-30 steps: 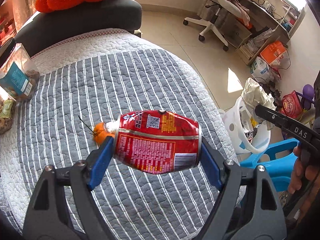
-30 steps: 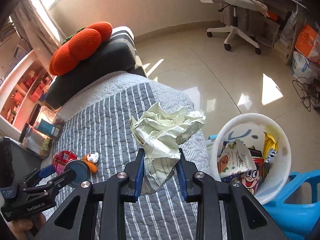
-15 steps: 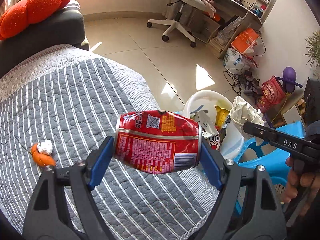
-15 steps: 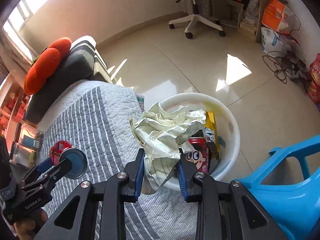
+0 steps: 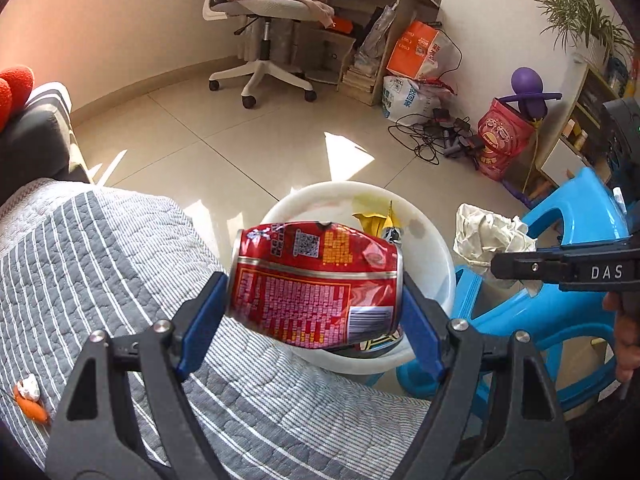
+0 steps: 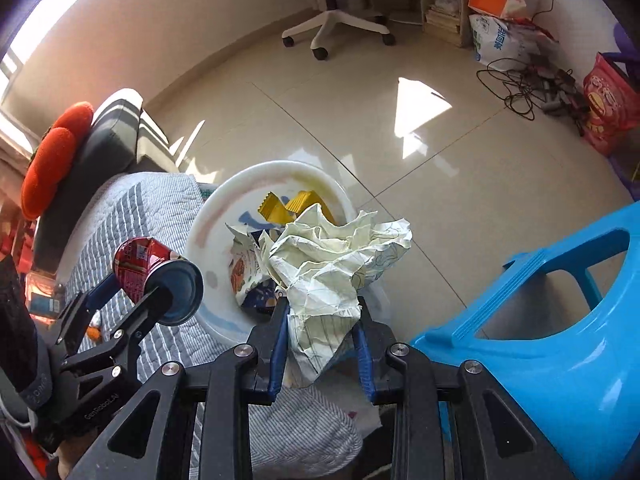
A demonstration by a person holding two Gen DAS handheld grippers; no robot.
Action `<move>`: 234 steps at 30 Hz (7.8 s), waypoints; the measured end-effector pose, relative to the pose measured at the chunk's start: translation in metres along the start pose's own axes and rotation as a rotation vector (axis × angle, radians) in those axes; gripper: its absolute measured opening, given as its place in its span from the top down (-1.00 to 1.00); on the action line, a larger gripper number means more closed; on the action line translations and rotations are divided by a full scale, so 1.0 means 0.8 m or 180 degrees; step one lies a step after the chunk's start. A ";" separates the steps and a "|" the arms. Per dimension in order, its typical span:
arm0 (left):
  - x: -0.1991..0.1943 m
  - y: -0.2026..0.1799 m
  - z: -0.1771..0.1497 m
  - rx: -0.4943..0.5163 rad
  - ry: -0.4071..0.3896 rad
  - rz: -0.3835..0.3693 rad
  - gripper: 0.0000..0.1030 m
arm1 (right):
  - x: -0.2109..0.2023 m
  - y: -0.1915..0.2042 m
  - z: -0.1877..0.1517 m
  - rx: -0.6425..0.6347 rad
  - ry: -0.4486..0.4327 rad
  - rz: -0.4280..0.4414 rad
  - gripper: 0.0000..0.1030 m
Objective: Collect trash
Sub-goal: 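Lower the can and paper over the white bin and open both tools, then move both tools back over the bed toward the orange pepper toy, then grasp the orange pepper toy by its body with the left tool and lift, then hold the pepper in the left tool while the right tool grasps the white tissue ball, then carry pepper and tissue ball to the white bin and open both tools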
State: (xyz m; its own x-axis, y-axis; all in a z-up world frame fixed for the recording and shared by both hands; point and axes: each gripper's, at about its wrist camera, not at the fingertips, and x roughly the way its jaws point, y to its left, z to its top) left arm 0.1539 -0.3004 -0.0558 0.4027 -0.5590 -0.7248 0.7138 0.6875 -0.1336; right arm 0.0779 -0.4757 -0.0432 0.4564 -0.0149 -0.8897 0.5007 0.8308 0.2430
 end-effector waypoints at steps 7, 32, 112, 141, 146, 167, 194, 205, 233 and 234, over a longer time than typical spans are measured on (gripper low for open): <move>0.011 0.001 -0.003 0.0046 0.0021 0.0111 -0.72 | 0.002 -0.011 0.001 0.0081 0.0015 0.0015 0.40; -0.107 0.108 -0.045 -0.0200 0.0300 0.0907 -0.98 | 0.021 0.067 0.036 0.0005 -0.0259 0.0202 0.08; -0.140 0.358 -0.167 -0.2263 0.0954 0.0397 -0.14 | 0.134 0.380 -0.074 -0.1303 0.0453 0.0232 -0.42; -0.207 0.391 -0.180 -0.2001 0.0967 0.1163 0.64 | 0.198 0.499 -0.112 -0.1404 0.0715 0.0538 -0.42; -0.221 0.393 -0.190 -0.1908 0.0985 0.1249 0.64 | 0.210 0.522 -0.122 -0.1470 0.0693 0.0575 -0.41; -0.252 0.392 -0.205 -0.1857 0.0933 0.1346 0.64 | 0.204 0.572 -0.139 -0.1939 0.0305 0.0455 0.43; -0.201 0.279 -0.111 -0.1490 0.0534 0.1008 0.64 | 0.084 0.398 -0.046 -0.1366 -0.0122 0.0290 0.43; -0.154 0.193 -0.070 -0.1155 0.0437 0.0723 0.64 | 0.032 0.278 -0.023 -0.1077 -0.0262 0.0163 0.43; 0.004 -0.001 0.049 -0.0378 0.0451 -0.0278 0.31 | -0.027 0.021 0.031 0.0150 -0.0364 0.0189 0.43; 0.003 0.001 0.049 -0.0399 0.0444 -0.0242 -0.10 | -0.026 0.021 0.031 0.0159 -0.0361 0.0188 0.43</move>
State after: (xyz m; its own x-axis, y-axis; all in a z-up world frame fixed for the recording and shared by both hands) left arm 0.1781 -0.3199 -0.0312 0.2611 -0.5478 -0.7948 0.6587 0.7030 -0.2682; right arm 0.0952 -0.4751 -0.0106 0.5650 -0.0317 -0.8245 0.5051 0.8035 0.3152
